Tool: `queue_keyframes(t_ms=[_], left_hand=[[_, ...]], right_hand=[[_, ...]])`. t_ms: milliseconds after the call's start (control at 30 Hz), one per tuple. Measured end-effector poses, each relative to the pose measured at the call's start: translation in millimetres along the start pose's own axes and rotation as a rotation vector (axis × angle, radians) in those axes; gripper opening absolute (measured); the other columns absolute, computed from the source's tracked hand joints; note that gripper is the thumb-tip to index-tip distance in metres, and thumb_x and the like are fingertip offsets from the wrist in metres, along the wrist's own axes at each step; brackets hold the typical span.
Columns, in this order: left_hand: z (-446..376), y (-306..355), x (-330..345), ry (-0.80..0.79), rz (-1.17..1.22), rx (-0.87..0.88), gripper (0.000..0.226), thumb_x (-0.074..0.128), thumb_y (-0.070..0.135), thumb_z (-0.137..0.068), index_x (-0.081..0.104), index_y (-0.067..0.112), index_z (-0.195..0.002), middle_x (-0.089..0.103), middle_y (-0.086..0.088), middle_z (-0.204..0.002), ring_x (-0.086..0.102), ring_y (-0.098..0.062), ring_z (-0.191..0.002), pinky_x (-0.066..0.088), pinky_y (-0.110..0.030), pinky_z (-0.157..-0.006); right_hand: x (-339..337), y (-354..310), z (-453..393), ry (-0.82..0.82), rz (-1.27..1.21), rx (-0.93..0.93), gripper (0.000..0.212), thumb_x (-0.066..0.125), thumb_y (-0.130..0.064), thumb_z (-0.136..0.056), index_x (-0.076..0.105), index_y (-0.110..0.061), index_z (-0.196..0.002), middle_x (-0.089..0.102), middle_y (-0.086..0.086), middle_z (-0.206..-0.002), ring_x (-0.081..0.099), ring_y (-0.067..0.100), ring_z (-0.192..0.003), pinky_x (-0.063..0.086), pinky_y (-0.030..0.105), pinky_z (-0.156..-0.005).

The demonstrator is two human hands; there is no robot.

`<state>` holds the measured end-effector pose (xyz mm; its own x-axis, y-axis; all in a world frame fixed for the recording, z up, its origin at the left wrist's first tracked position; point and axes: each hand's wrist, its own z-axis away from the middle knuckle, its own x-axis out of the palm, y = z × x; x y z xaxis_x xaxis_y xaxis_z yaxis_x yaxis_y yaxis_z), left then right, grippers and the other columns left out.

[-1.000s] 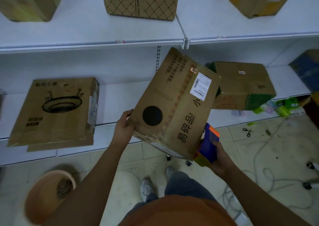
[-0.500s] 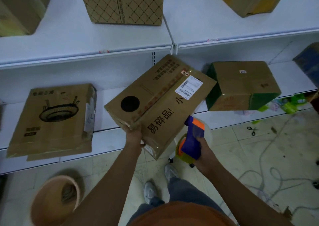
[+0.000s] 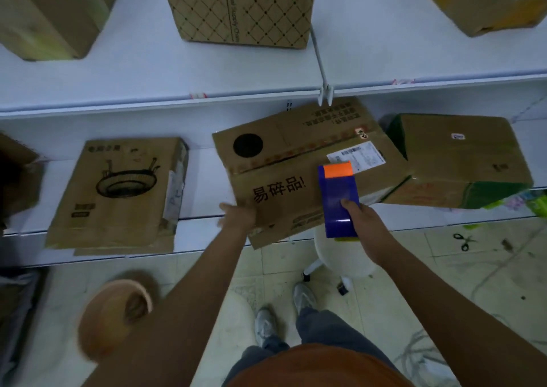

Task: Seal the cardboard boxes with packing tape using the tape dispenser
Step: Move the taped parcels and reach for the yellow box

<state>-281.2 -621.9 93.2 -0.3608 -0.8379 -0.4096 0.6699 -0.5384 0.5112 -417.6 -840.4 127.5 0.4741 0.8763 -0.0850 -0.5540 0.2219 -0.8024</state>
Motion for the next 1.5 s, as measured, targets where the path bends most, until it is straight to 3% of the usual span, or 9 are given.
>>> queue_keyframes(t_ms=[67,400,500,633,767,900,1000,1167,1500], left_hand=[[12.7,-19.6,3.8,-0.336,0.292,-0.084,0.074,0.073,0.028,-0.085,0.039,0.005,-0.147,0.050,-0.021,-0.142,0.057,-0.039,-0.119,0.060,-0.051,-0.079],[-1.6,-22.6,-103.3,-0.061,0.449,0.088,0.005,0.045,0.023,-0.106,0.050,0.025,-0.105,0.064,-0.002,-0.078,0.055,-0.017,-0.074,0.043,-0.025,-0.063],[-3.6,-81.5,-146.7,0.198,0.094,0.235,0.053,0.061,0.024,-0.094,0.040,0.020,-0.143,0.065,-0.013,-0.112,0.062,-0.028,-0.089,0.050,-0.033,-0.072],[0.8,-147.4,-208.1,0.364,-0.197,0.245,0.059,0.057,0.016,-0.098,0.033,0.013,-0.152,0.055,-0.015,-0.134,0.057,-0.028,-0.113,0.046,-0.037,-0.094],[-21.5,-182.9,-264.2,0.425,-0.417,0.188,0.071,0.058,0.018,-0.094,0.023,0.022,-0.156,0.039,-0.013,-0.150,0.048,-0.030,-0.129,0.049,-0.040,-0.096],[-58.6,-202.0,-316.3,0.438,-0.647,0.235,0.085,0.064,0.027,-0.092,0.011,0.020,-0.158,0.024,-0.014,-0.157,0.031,-0.034,-0.139,0.041,-0.048,-0.109],[-87.5,-210.9,-344.1,0.433,-0.840,0.338,0.090,0.068,0.033,-0.090,0.010,0.017,-0.157,0.020,-0.014,-0.158,0.028,-0.035,-0.141,0.037,-0.046,-0.110],[-135.5,-205.2,-364.1,0.431,-1.080,0.479,0.084,0.075,0.029,-0.081,0.032,0.008,-0.150,0.038,-0.016,-0.150,0.035,-0.035,-0.140,0.039,-0.046,-0.107],[-190.4,-187.6,-367.9,0.237,-1.276,0.638,0.078,0.069,0.015,-0.074,0.039,0.015,-0.147,0.040,-0.024,-0.147,0.039,-0.052,-0.131,0.048,-0.062,-0.094]], right_hand=[[4.3,-6.0,-4.5,-0.022,0.003,-0.005,0.017,0.053,-0.035,-0.099,0.063,-0.022,-0.096,0.071,-0.001,-0.084,0.067,0.014,-0.078,0.049,0.026,-0.067],[96.3,-67.5,-9.8,-0.392,0.275,-0.245,0.012,0.050,-0.034,-0.100,0.060,-0.029,-0.104,0.068,-0.007,-0.095,0.065,0.003,-0.082,0.048,0.018,-0.069],[153.5,-73.4,-7.3,-0.480,0.377,-0.369,0.031,0.055,-0.043,-0.096,0.063,-0.018,-0.112,0.070,-0.002,-0.101,0.065,0.004,-0.088,0.046,0.016,-0.074],[219.4,-59.4,3.8,-0.593,0.469,-0.394,0.024,0.052,-0.036,-0.100,0.057,-0.022,-0.119,0.067,-0.010,-0.099,0.062,-0.009,-0.081,0.044,0.015,-0.072],[281.9,-33.9,10.2,-0.555,0.565,-0.374,0.049,0.049,-0.062,-0.092,0.053,-0.022,-0.119,0.066,0.006,-0.109,0.065,0.017,-0.093,0.053,0.036,-0.084],[348.6,0.0,10.4,-0.406,0.589,-0.236,0.063,0.048,-0.063,-0.091,0.052,-0.006,-0.117,0.063,0.023,-0.108,0.063,0.036,-0.093,0.053,0.053,-0.083],[383.6,17.1,28.7,-0.308,0.530,-0.090,0.029,0.045,-0.040,-0.102,0.049,-0.013,-0.113,0.060,0.019,-0.103,0.062,0.033,-0.091,0.052,0.043,-0.078],[404.7,44.6,48.5,-0.161,0.497,0.022,0.036,0.048,-0.042,-0.099,0.053,-0.006,-0.095,0.057,0.016,-0.079,0.055,0.026,-0.064,0.042,0.026,-0.053],[405.6,59.1,39.8,-0.011,0.515,0.098,0.049,0.040,-0.054,-0.099,0.056,-0.010,-0.113,0.068,0.013,-0.097,0.067,0.029,-0.086,0.054,0.042,-0.081]])
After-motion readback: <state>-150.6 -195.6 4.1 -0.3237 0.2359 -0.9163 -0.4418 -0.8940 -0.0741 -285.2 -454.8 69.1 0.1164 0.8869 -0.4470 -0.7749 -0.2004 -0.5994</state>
